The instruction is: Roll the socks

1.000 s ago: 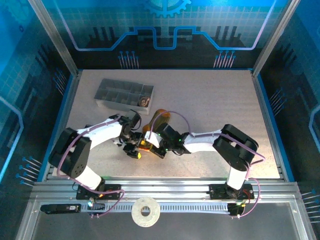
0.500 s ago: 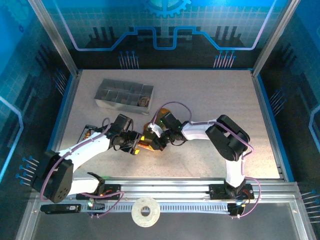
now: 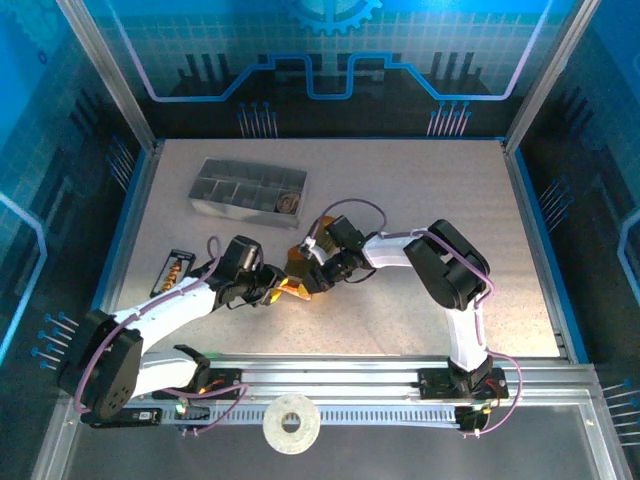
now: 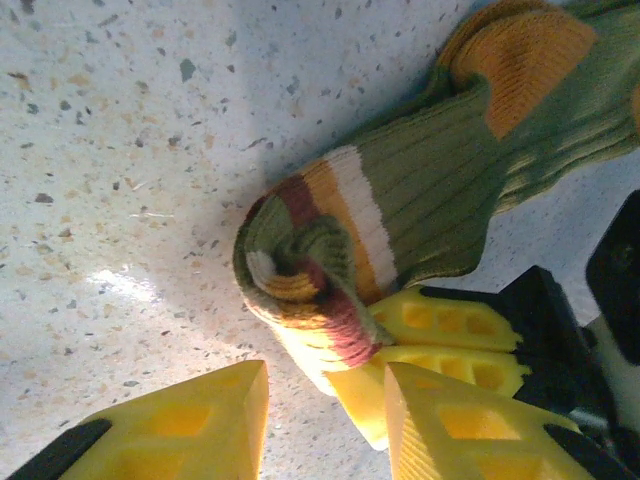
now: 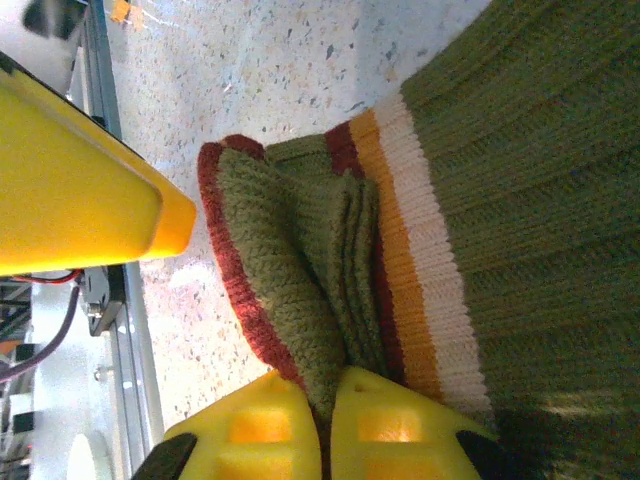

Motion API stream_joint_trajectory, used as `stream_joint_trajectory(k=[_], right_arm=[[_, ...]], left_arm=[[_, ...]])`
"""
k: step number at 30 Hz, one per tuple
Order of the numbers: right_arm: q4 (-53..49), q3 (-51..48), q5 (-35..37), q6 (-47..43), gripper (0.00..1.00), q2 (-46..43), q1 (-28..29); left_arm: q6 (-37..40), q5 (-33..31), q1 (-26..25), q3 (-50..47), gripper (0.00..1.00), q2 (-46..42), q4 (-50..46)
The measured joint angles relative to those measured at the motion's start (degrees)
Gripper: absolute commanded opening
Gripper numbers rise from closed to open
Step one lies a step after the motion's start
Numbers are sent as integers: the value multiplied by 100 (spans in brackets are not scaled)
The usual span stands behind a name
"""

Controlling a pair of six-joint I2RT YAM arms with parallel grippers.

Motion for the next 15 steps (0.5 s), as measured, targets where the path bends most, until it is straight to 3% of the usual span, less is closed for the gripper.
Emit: stream_joint_trajectory(k=[9,15], right_arm=[[-339,264,-350,251,0,232,-116],[-535,424,-494,382,0,354,-160]], left_arm=[[33,-107,-15,-293,39,-66,483],[35,-127,-55,-293,39,361,940]])
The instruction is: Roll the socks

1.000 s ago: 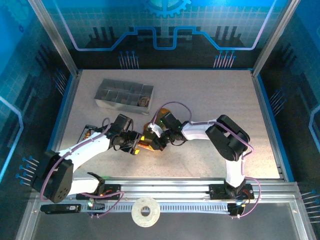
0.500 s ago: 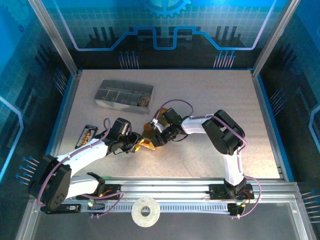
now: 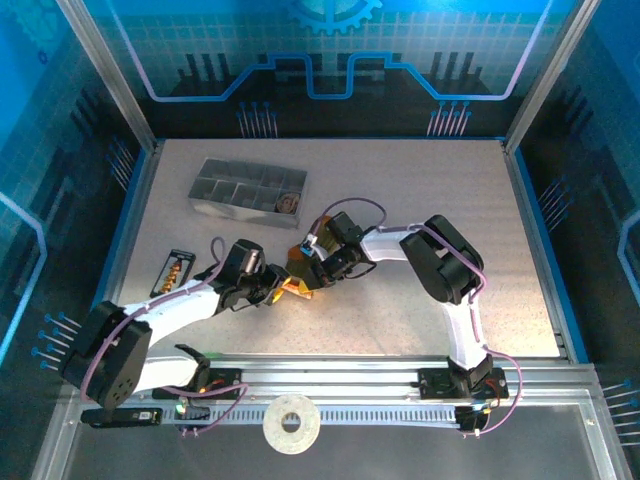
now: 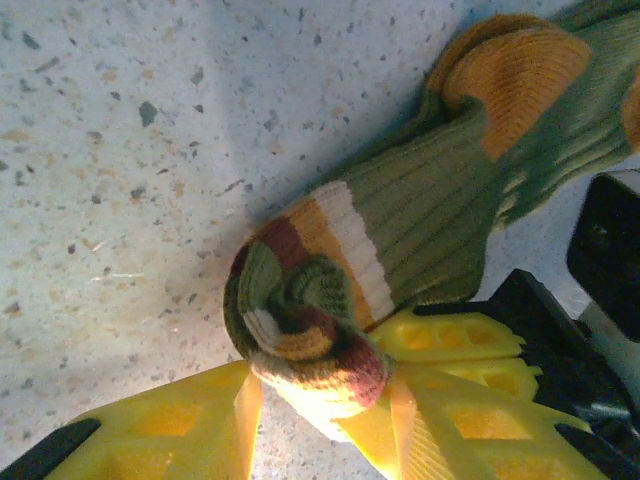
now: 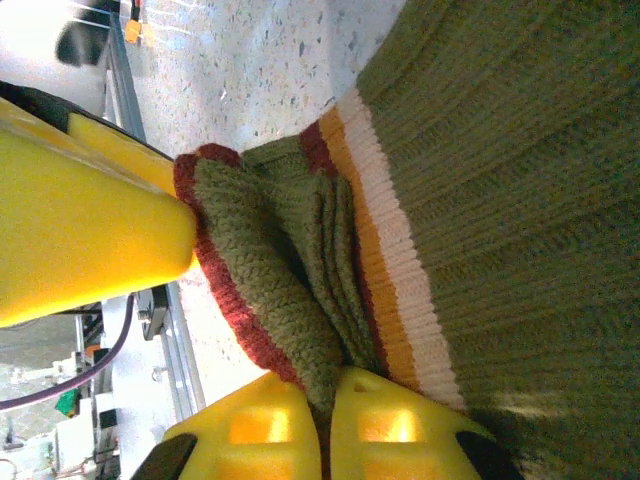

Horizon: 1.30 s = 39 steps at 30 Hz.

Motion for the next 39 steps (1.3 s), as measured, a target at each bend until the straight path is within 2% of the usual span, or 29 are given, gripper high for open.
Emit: stream_joint_trajectory(k=[3,7,10,12,14,16,19,22,25,26,29,32,36,39], right_arm=[[-70,52,-55,57,0,39,-17],[-118,90,-98,111,0,72,-28],[-129,92,-103,107,0,74,-31],[-127,90,-81,94,7,59,-31],[-120,52,-2,4,22,2,-26],[-61,-52,136,-136,31,-133,2],[212,-492,710,-529,42,-645,133],[645,-1311,1582,-1012,47,-1478,341],[1274,-2400,2618,-1626,67,-2542,708],[1445,-2643,2914,-1849,71,-2804,863],[2393,-3368,4358,-2911,71,-3355,1652],[2791,-3401,5313,-3718,71,-3261,2142],[3342,-3274,6398,-4758,69,-2841,2411],[3576,-3067,6843,-5320,63,-2444,2542]], left_arm=[[-2,-20,-37,2,38,271,129],[-11,-85,-37,72,26,612,227],[-24,-131,-37,400,22,839,-94],[-22,-151,-37,675,16,1029,-433],[-33,-149,-35,925,14,1191,-737],[-44,-142,-37,1106,15,1318,-951],[-44,-90,-37,1386,14,1519,-1274],[-39,-63,-35,1593,14,1646,-1521],[-26,-59,-35,1764,14,1751,-1742],[-24,-57,-35,1805,14,1775,-1792],[11,-37,-35,2002,14,1897,-2037],[66,-15,-35,2164,14,2002,-2234],[149,4,-35,2310,14,2100,-2415],[168,9,-35,2352,14,2127,-2476]])
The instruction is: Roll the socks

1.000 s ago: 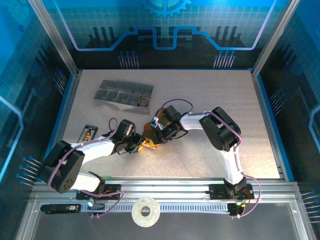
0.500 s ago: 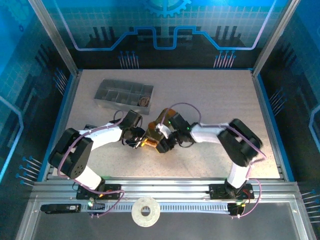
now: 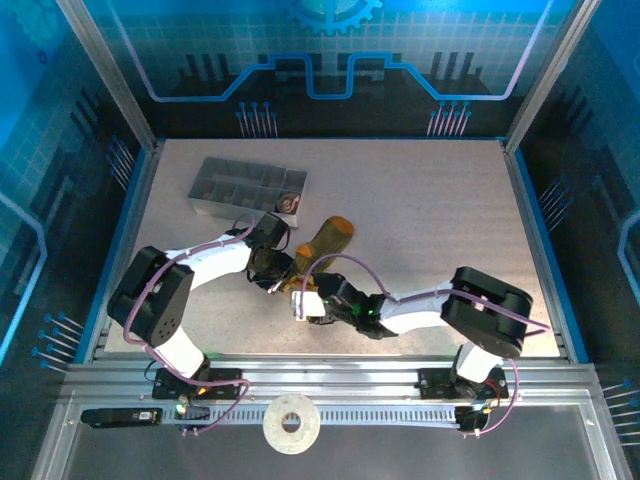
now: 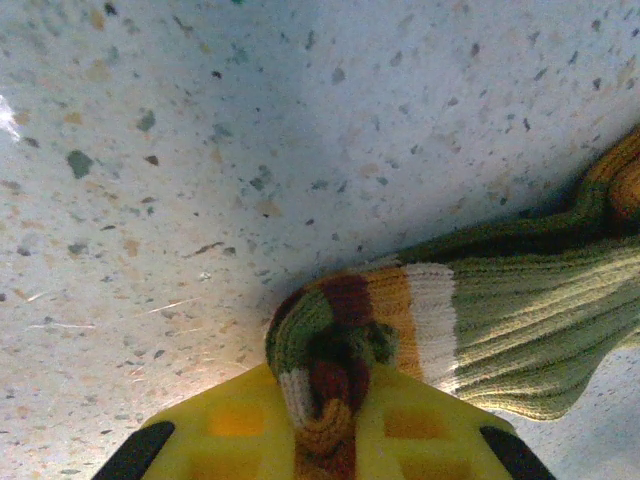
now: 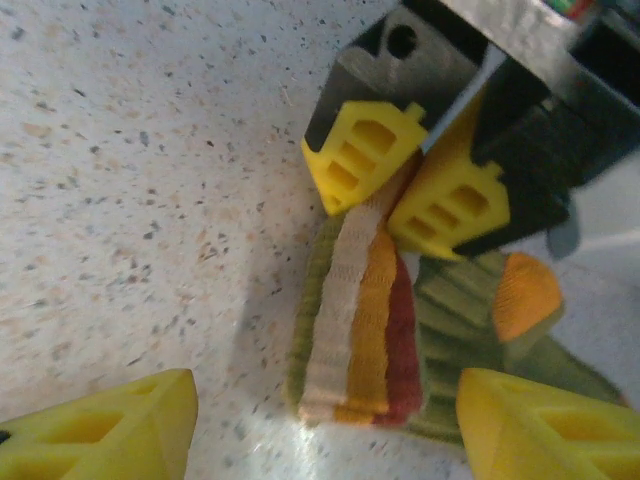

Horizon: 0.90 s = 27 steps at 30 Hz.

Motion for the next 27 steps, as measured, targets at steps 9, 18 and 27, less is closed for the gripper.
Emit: stream_joint_trajectory(k=[9,18,27], right_arm=[[-232,922,588,-533,16,1014,81],[-918,1196,59,461,0,925,-140],[-1021,1005,-1930,1766,0,673,-960]], left_arm=[[72,2,0,48,14,22,-83],[-59,-28,94,-103,62,-393,-341],[-313,140,393,-693,65,-1335,155]])
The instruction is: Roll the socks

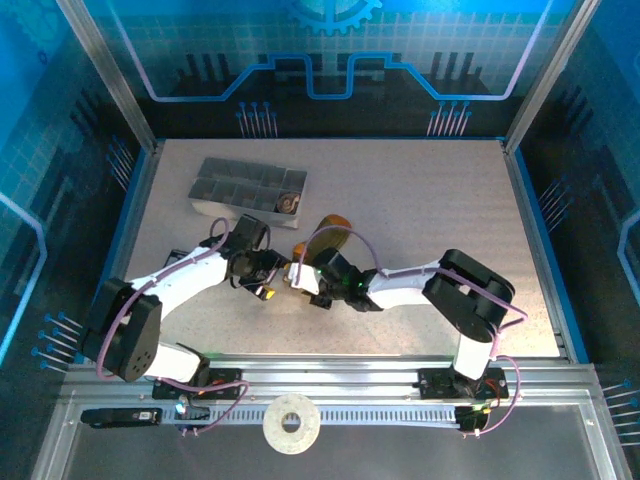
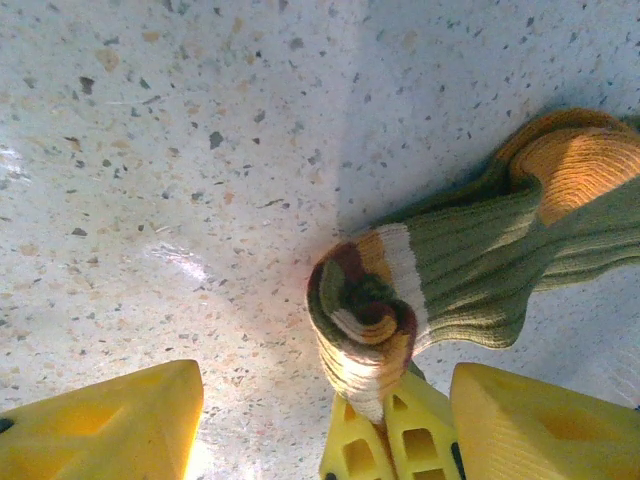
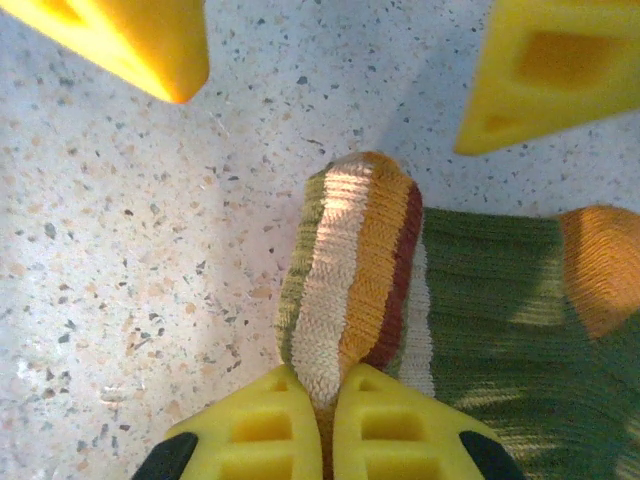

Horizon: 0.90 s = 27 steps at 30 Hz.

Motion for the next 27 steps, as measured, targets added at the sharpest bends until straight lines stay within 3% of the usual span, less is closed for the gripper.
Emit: stream_joint_trajectory(k=[9,19,22,27], right_arm=[[-20,39,-1884,1174,0,164,-813],[-424,479,-3108,1759,0,599,-1250],[-577,614,-3314,1847,0,688,-1274],[-713,662,-3545,1974,0,745,-1283]], left_arm=[[-15,245,-116,-531,56,-2,1158],[-59,247,-330,-671,46,354,1871],[-59,243,-409,-671,37,566,1947],[-136,201,-468,-413,5,807,1550]])
